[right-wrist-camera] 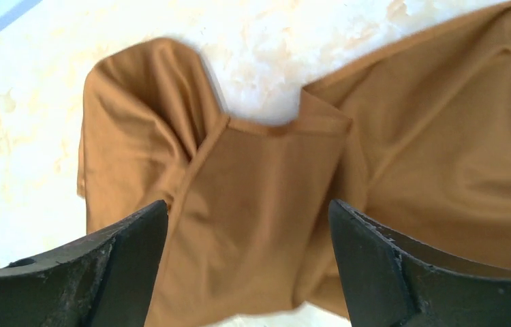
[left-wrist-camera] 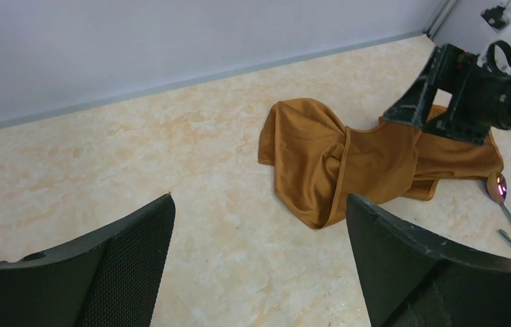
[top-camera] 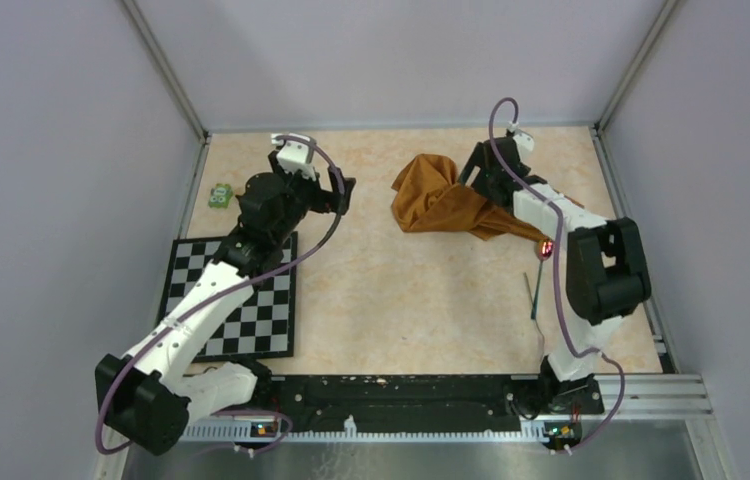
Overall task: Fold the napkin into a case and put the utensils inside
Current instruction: Move the crumpled napkin to the center of the board.
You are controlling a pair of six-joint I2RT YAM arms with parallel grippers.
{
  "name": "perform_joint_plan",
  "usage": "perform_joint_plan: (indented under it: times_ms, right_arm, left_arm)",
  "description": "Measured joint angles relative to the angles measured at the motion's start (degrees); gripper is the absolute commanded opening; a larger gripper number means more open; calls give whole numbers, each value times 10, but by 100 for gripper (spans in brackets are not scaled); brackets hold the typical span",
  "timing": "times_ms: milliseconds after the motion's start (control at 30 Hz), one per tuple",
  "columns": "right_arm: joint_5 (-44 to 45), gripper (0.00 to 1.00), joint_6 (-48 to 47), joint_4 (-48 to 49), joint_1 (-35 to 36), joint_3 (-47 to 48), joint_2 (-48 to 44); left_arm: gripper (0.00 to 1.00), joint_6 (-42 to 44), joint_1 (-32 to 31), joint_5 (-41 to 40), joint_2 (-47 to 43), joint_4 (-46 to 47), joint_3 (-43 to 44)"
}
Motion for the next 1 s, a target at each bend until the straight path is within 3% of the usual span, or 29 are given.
perform_joint_plan:
  times_ms: [67, 133, 200, 300, 400, 600, 800, 900, 1000]
  right_arm:
    - [2, 82, 14, -16, -4, 47, 47]
    - [7, 74, 24, -26, -3, 71, 80]
    - [12, 59, 27, -35, -3, 75, 102]
    - [11, 20, 9, -47, -3, 83, 134]
    - [-17, 0, -30, -50, -1, 103, 166]
    - [-179, 0, -101, -5, 48, 65, 136]
    - [-385, 1, -106, 78, 148, -120, -23]
    - [-405, 28, -117, 76, 150, -196, -108]
    - [-366, 54, -124, 42, 139, -243, -171]
  left_arm:
    - [98, 0, 0, 0, 8, -5, 0]
    - [98, 0, 0, 3, 15, -11, 0]
    - [98, 0, 0, 6, 23, -14, 1]
    - [99, -1, 0, 12, 42, -17, 6]
    - [99, -1, 0, 18, 64, -22, 14]
    - [99, 0, -1, 16, 84, -35, 15]
    - [99, -24, -3, -12, 78, -47, 15]
    - [99, -85, -2, -8, 56, -89, 11]
    - [99, -149, -3, 21, 11, -121, -24]
